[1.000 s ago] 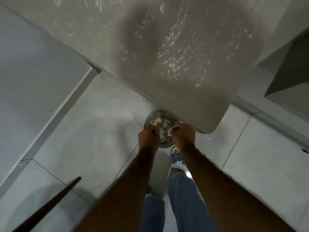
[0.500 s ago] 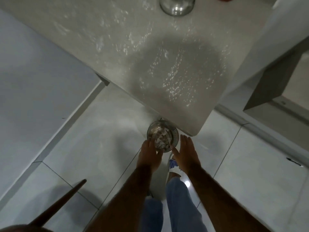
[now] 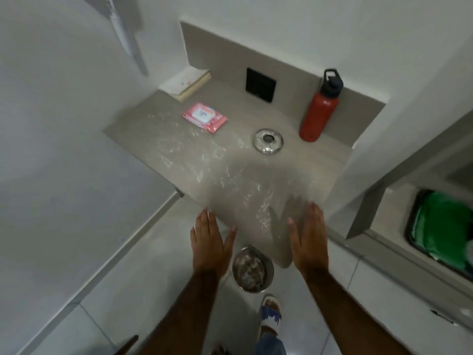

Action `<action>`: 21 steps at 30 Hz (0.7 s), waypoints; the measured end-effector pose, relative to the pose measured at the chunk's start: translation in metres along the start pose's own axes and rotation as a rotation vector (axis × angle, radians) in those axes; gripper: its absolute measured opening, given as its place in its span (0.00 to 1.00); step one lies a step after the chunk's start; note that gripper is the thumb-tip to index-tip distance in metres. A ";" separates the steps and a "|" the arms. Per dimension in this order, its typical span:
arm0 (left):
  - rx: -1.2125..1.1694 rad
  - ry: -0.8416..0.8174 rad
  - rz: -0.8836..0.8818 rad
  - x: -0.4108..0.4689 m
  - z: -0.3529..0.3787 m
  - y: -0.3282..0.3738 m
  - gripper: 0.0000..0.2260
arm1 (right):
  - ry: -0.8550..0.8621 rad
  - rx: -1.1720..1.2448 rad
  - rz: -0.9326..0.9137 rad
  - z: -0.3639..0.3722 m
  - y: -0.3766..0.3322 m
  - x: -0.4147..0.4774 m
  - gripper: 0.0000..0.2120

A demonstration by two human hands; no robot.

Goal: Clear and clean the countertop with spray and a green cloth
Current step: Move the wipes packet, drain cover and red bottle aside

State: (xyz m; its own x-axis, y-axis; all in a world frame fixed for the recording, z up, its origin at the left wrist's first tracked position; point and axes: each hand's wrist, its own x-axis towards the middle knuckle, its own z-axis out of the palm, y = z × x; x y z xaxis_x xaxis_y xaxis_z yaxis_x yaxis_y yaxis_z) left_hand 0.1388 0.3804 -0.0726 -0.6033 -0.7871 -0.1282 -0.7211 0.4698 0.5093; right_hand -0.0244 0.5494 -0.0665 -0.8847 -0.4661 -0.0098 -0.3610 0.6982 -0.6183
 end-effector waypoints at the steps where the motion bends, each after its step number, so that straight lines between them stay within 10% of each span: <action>1: 0.024 0.022 0.025 0.017 -0.008 0.001 0.40 | -0.042 -0.069 -0.081 0.001 -0.009 0.019 0.37; 5: 0.136 0.035 0.088 0.094 -0.021 0.006 0.40 | -0.143 -0.261 -0.318 0.022 -0.043 0.094 0.44; 21: 0.385 0.075 0.161 0.227 -0.006 0.013 0.38 | -0.084 -0.463 -0.177 0.065 -0.026 0.183 0.46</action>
State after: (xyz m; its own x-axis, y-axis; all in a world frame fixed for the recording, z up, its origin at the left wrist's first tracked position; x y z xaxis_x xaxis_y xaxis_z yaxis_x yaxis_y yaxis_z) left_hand -0.0050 0.2053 -0.0898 -0.7027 -0.7114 -0.0034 -0.7026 0.6932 0.1610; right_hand -0.1578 0.4108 -0.1036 -0.7781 -0.6280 -0.0118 -0.6131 0.7635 -0.2029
